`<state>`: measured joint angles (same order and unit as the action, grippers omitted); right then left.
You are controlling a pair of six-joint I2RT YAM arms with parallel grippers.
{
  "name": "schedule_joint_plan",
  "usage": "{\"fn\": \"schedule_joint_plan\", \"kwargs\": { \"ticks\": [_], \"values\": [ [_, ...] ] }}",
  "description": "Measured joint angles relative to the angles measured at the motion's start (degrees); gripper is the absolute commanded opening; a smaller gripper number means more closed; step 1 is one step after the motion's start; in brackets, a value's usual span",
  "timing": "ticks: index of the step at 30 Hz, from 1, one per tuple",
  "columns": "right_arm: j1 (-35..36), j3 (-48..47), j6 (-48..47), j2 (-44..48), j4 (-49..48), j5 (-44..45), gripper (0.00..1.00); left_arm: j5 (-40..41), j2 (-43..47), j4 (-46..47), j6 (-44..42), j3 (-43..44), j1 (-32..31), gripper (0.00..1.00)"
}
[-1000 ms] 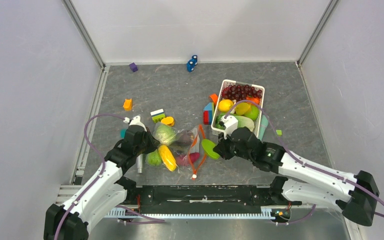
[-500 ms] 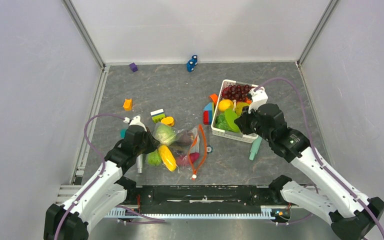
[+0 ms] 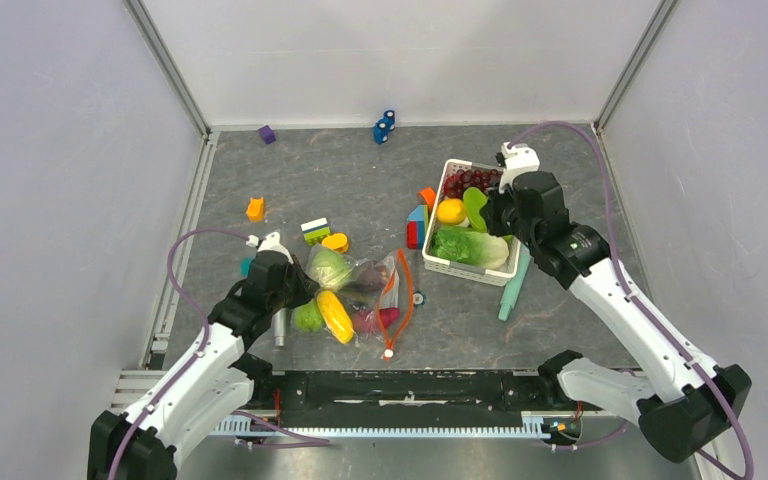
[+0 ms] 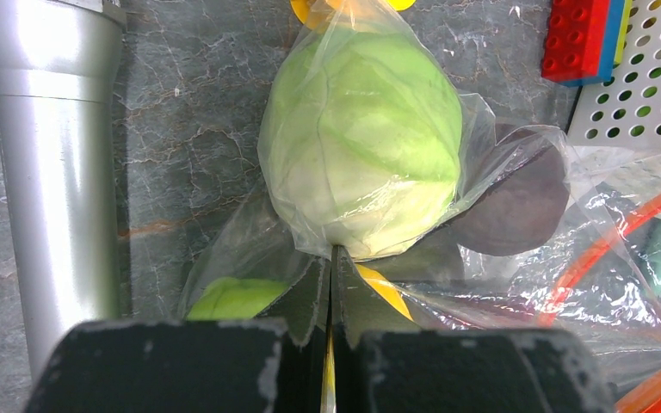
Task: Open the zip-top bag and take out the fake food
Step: Place the fake fruit in the bin.
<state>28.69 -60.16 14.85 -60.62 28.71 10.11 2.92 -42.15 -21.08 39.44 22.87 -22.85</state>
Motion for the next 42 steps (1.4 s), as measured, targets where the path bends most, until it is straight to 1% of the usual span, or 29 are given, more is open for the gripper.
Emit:
{"fn": "schedule_joint_plan", "kwargs": {
  "ticks": [5,10,15,21,26,34,42],
  "values": [
    [-2.6,-0.1,-0.5,-2.2,-0.2,0.3,0.0,0.0,0.2,-0.1,0.0,0.0,0.0,0.02],
    [-7.0,-0.6,-1.1,-5.1,-0.3,1.2,0.0,0.0,0.2,-0.1,0.0,0.0,0.0,0.02],
    [-12.1,-3.6,-2.4,-8.3,-0.3,3.4,0.0,0.0,0.4,-0.3,0.0,0.0,0.0,0.02],
    [-15.8,-5.7,-5.5,-12.5,-0.7,4.7,0.0,0.0,0.7,-0.7,0.0,0.0,0.0,0.02],
    [-18.2,-5.7,-8.8,-16.2,-0.9,2.2,0.0,0.0,0.7,-0.7,0.0,0.0,0.0,0.02],
    [-21.6,-5.2,-11.9,-19.9,-3.8,-4.4,0.0,0.0,0.5,-0.7,0.0,0.0,0.0,0.02],
    [-22.2,-1.6,-12.4,-22.5,-7.7,-7.1,0.0,-0.1,0.5,-0.7,0.0,0.0,0.0,0.02]
  ]
}}
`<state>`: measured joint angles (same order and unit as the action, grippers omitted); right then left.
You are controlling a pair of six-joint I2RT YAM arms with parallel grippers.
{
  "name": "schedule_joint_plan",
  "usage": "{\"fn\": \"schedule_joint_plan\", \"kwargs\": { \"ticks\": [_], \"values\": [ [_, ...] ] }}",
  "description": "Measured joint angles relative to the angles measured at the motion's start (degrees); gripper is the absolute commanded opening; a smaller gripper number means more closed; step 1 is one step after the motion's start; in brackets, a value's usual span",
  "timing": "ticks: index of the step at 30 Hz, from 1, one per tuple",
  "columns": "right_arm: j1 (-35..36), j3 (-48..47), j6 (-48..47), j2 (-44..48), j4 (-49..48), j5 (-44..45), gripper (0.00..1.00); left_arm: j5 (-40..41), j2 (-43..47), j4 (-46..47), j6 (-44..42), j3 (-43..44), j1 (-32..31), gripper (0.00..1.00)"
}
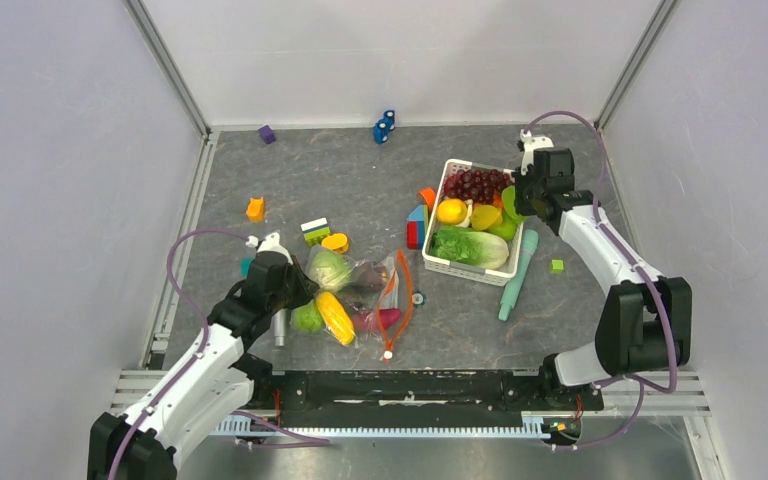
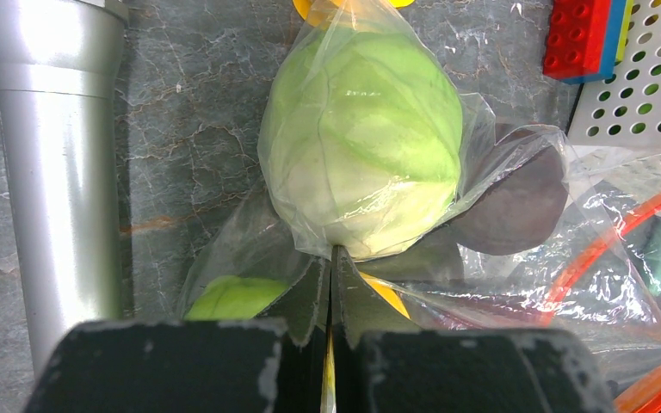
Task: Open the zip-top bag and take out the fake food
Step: Place the fake fruit in the bin.
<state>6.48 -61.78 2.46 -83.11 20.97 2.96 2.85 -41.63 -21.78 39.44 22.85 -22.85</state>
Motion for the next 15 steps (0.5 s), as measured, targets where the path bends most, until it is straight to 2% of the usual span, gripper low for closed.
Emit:
{"fn": "schedule_joint_plan", "kwargs": {
  "ticks": [9,13,15],
  "values": [
    [-0.3,3.9,-0.9,-0.3,-7.4,-0.8,0.05,0.0,0.0,-0.1,0.0,0.0,0.0,0.02],
    [-0.3,4.5,-1.0,-0.3,-8.8,-0.6,0.16,0.0,0.1,-0.2,0.0,0.0,0.0,0.02],
    [-0.3,4.7,-1.0,-0.3,-9.2,-0.5,0.3,0.0,0.1,-0.2,0.0,0.0,0.0,0.02]
  ]
}}
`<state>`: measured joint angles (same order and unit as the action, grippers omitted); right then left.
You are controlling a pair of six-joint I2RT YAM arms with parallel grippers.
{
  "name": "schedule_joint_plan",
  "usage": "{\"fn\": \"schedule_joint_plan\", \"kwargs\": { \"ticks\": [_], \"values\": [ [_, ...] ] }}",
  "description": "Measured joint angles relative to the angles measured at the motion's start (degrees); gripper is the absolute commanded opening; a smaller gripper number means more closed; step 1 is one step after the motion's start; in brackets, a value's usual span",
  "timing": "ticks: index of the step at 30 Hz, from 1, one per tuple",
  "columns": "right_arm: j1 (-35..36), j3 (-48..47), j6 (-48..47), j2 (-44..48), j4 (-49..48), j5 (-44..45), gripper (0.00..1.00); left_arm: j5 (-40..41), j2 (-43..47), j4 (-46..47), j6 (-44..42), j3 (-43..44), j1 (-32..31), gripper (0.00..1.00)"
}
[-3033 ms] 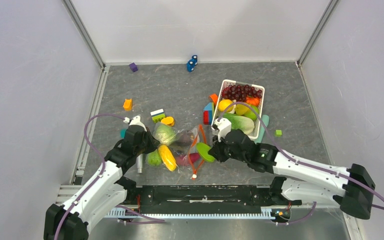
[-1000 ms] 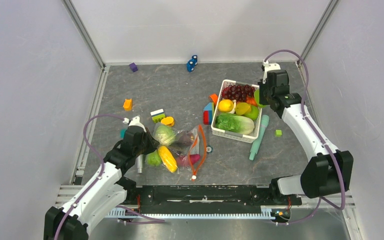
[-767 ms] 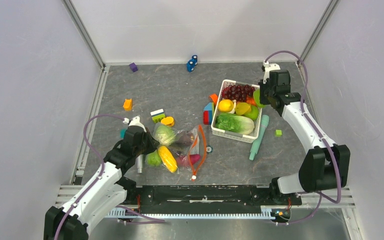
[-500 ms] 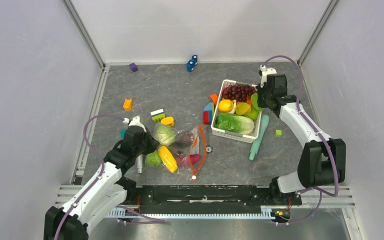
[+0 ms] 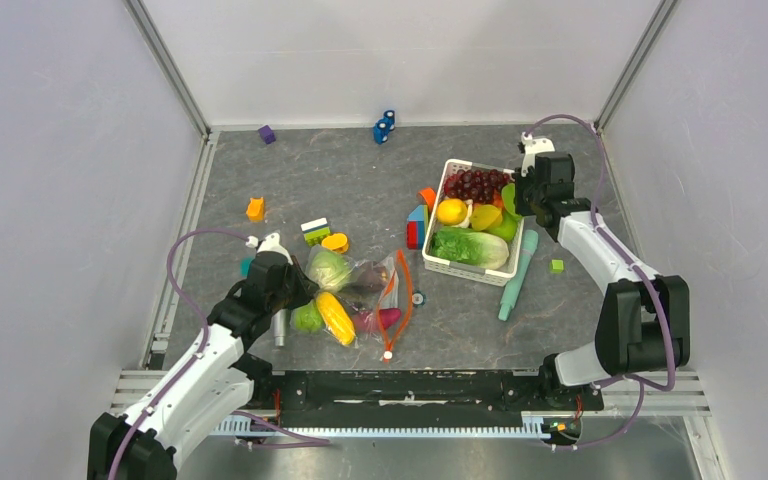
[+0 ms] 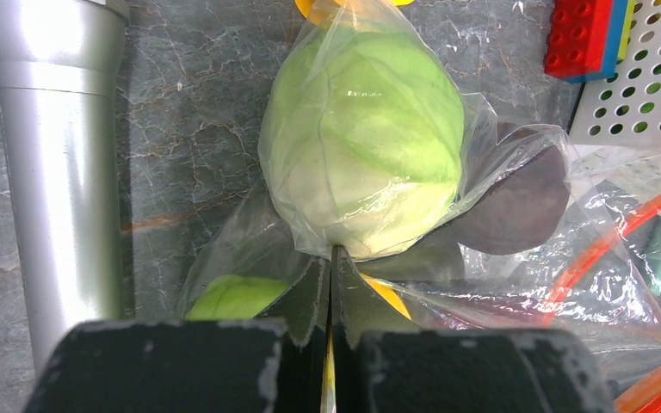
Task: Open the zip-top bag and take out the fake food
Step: Place the fake fruit in the bin.
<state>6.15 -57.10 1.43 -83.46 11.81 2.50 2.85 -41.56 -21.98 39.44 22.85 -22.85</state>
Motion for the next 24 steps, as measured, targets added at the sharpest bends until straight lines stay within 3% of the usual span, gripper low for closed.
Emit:
{"fn": "schedule_joint_plan", "kwargs": {
  "ticks": [6,17,21,24],
  "values": [
    [0.0,0.3,0.3,0.0,0.2,0.1,0.51,0.0,0.2,-0.3,0.0,0.0,0.0,0.02],
    [0.0,-0.3,0.2,3.6,4.7,0.1,0.71,0.0,0.5,-0.7,0.0,0.0,0.0,0.08],
    [0.0,-2.6,0.2,5.9,6.4,0.1,0.72,0.0,0.5,-0.7,0.0,0.0,0.0,0.09],
    [0.0,-3.5,0.3,8.0,7.0,-0.3,0.66,0.0,0.5,-0.7,0.0,0.0,0.0,0.09]
  ]
}}
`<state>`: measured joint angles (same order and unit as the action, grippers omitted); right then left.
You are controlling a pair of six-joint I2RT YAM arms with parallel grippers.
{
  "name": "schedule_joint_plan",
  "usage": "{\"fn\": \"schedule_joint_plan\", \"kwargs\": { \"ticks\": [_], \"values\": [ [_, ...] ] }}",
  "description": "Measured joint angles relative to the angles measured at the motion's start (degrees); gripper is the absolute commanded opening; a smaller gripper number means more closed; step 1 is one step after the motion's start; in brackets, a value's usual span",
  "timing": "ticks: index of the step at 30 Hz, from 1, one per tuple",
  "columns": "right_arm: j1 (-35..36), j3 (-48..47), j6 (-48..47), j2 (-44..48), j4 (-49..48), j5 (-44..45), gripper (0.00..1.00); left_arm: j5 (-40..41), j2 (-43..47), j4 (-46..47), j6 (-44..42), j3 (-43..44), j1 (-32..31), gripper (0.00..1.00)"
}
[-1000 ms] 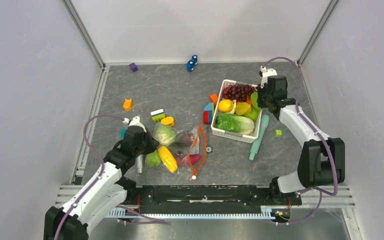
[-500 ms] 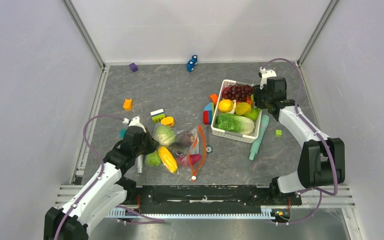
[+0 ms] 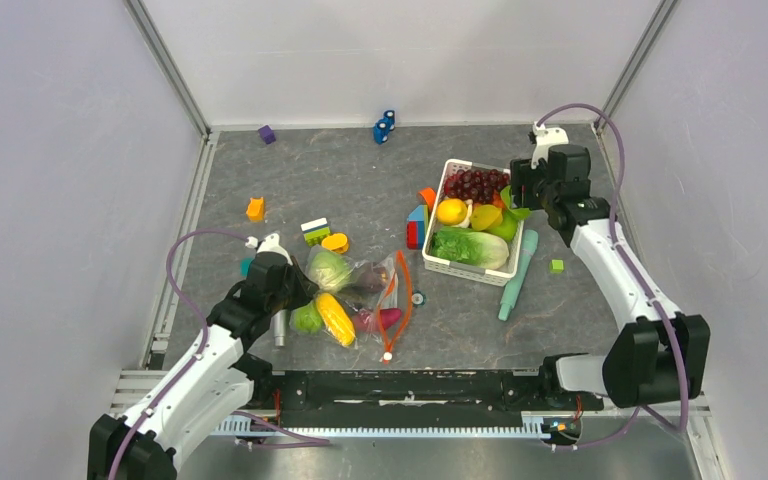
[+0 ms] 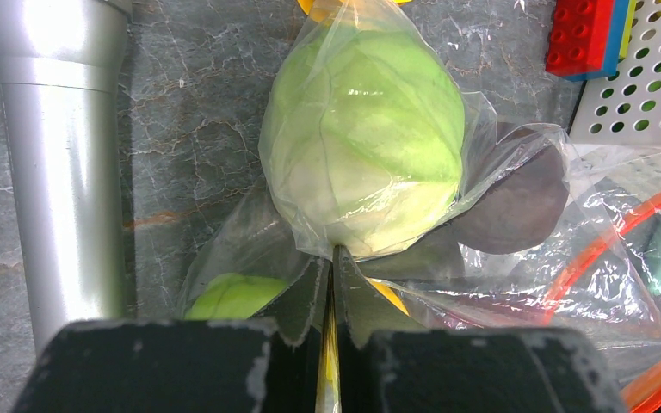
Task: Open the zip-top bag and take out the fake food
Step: Place the fake fruit in the bin, then pick up the fake vegetable from the zipper food storage bag.
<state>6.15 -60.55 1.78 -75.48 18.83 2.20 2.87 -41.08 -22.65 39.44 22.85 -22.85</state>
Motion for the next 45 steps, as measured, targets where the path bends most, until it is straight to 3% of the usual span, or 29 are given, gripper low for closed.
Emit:
{"fn": "schedule_joint_plan", "kwargs": {
  "ticks": [8,14,21,30,39,45],
  "values": [
    [5.0,0.0,4.0,5.6,1.6,-2.6,0.57,0.0,-0.1,0.0,0.0,0.0,0.0,0.07],
    [20.6,1.7,7.2,8.3,1.1,-2.5,0.5,0.0,-0.2,0.1,0.0,0.0,0.0,0.06],
    [35.9,13.9,9.6,14.1,-2.0,-7.8,0.49,0.0,-0.9,0.4,0.0,0.0,0.0,0.04],
    [58.9,16.9,0.6,4.7,-4.2,-8.8,0.56,-0.3,-3.7,1.9,0.0,0.9,0.0,0.02],
    [60.4,16.9,-8.7,-2.8,-7.7,-0.6,0.64,-0.5,-10.4,3.4,-2.3,5.7,0.0,0.02],
    [59.5,16.2,-11.4,-6.1,-10.9,-1.1,0.67,-1.5,-13.5,4.7,-3.8,7.0,0.0,0.02]
  ]
}}
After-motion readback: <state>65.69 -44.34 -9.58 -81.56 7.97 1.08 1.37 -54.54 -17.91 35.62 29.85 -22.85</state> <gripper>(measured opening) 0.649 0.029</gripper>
